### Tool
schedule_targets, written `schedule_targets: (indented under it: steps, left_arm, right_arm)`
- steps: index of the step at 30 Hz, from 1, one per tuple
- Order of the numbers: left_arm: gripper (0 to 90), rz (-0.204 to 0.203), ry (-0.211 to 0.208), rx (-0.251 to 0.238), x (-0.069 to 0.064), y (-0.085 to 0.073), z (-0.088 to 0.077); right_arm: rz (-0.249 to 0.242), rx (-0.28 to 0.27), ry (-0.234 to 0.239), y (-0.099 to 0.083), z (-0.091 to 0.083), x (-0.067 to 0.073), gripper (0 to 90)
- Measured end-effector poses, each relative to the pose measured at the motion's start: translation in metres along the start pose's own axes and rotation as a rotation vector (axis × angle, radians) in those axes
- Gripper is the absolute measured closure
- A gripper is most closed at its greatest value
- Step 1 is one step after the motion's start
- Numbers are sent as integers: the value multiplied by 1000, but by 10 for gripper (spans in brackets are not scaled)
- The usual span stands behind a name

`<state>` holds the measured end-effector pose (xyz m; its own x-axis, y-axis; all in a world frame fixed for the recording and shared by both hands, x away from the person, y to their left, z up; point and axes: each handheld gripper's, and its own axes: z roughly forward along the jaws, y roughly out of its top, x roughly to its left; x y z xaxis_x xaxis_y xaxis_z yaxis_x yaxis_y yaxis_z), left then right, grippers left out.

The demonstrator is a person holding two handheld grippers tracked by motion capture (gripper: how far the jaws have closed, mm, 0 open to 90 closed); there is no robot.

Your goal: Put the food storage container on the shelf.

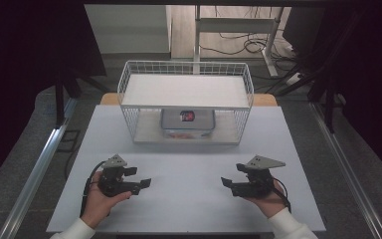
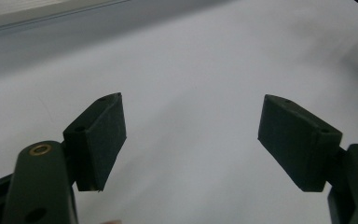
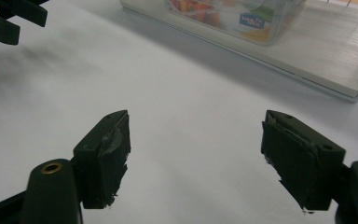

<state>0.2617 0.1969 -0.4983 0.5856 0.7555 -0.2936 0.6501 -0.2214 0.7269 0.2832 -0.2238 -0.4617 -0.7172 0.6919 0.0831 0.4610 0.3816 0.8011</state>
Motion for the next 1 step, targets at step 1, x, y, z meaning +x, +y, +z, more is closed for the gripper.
schedule_targets:
  steps: [1]
  left_arm:
    - [228,0,-1,-3,0,1,0]
  right_arm:
    - [-5,-3,2,0,0,0,237]
